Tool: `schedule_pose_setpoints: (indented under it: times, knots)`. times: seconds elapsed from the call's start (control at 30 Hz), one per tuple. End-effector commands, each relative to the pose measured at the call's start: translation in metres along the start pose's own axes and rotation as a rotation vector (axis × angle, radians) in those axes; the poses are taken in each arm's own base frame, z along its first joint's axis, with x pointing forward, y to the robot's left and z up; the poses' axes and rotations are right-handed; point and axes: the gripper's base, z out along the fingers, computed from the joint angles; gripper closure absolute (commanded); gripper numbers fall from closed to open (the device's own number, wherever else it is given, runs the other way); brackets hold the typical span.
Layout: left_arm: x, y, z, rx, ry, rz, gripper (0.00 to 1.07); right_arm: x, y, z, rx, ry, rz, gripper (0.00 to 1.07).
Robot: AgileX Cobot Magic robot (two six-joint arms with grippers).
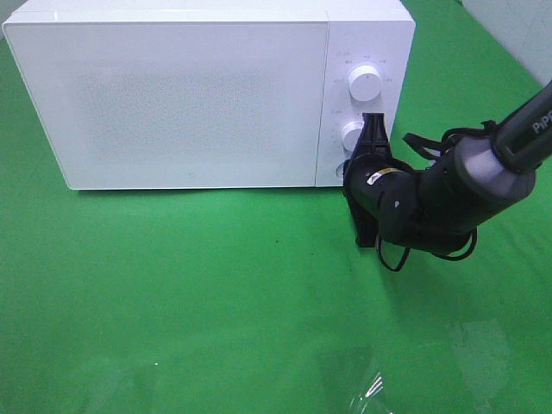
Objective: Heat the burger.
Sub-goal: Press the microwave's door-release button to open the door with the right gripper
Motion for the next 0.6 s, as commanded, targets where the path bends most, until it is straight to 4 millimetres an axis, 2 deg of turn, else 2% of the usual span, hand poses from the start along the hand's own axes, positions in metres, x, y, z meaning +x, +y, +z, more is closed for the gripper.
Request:
schedule_pose_setpoints:
  times: [0.03, 0.6]
  knots:
    - [0.003, 0.000, -0.002, -0.005, -0.014, -0.003, 0.03, 0.001, 0.006, 0.005, -0.035, -0.004, 0.011, 1.07]
    - [0.003, 0.000, -0.002, -0.005, -0.014, -0.003, 0.03, -0.003, 0.036, -0.003, -0.250, -0.057, 0.059, 1.07]
